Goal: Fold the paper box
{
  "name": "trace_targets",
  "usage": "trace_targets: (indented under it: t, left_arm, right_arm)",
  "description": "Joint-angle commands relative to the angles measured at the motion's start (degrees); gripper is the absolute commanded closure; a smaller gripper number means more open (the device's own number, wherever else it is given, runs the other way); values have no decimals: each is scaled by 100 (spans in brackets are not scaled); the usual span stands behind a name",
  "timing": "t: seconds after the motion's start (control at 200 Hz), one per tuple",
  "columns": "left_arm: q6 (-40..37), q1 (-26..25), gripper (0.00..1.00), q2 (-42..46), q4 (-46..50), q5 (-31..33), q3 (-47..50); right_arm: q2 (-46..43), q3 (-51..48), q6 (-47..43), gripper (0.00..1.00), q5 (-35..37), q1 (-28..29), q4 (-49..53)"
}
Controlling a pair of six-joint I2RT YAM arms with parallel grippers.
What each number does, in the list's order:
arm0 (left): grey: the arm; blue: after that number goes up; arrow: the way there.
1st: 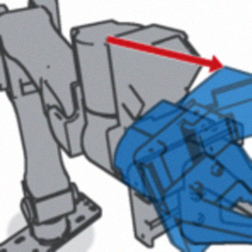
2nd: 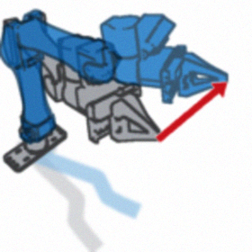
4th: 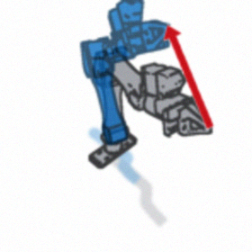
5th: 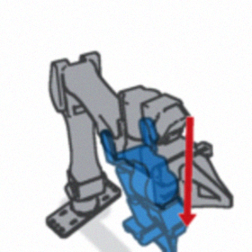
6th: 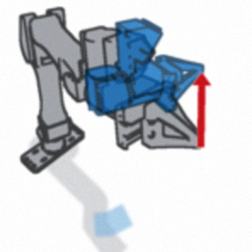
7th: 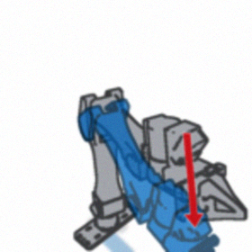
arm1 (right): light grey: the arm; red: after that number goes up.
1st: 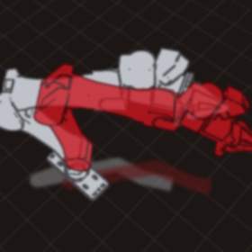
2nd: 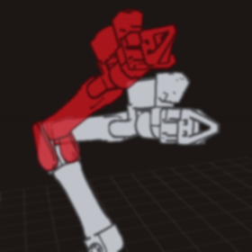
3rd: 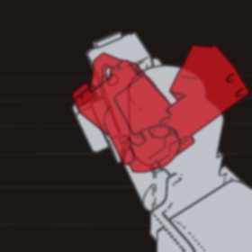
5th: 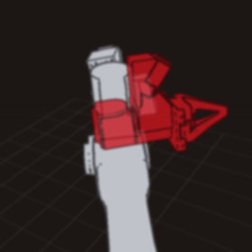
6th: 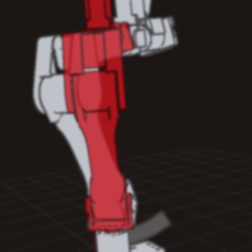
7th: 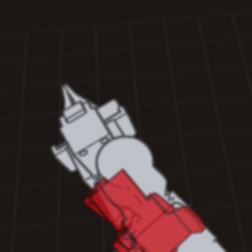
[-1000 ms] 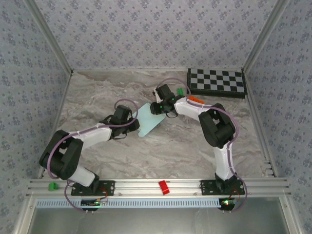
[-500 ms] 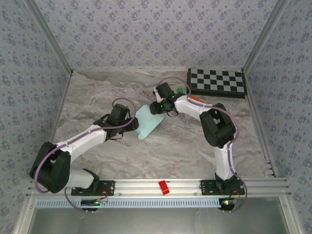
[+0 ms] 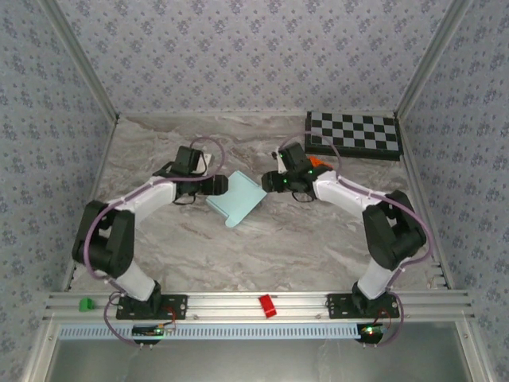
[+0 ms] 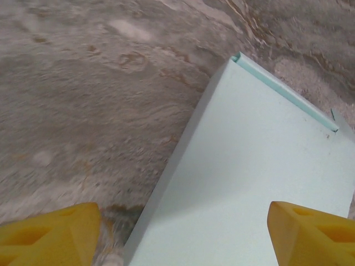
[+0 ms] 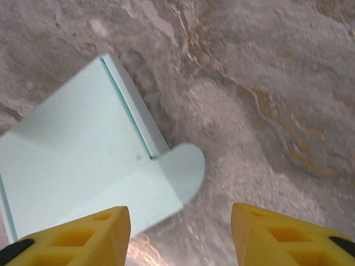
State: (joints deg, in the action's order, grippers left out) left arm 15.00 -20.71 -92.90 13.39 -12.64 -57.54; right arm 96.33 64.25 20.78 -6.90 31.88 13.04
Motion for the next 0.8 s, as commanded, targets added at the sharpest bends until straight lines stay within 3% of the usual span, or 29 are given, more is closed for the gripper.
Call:
trace_targets:
  t: [0.0, 0.18, 0.34, 0.58, 0.795]
  left_arm:
    - [-515, 110, 21, -408, -55, -806, -338]
    - [-447, 110, 22, -685, -80, -1281, -427]
    - [17, 96, 32, -621, -222, -1555, -163]
    - [910, -166, 40, -238, -794, -1520, 490]
    - [1694, -691, 42, 176, -1309, -983, 968]
  right_arm:
    - [-308, -435, 252, 47, 152, -34, -144]
    - [-664, -992, 398, 46, 292, -22, -220]
    - [-818, -1355, 561, 46, 269, -24, -433]
    - [-666, -1503, 758, 46, -6, -15, -830]
    - [-538, -1562, 976, 46, -314, -26, -1179]
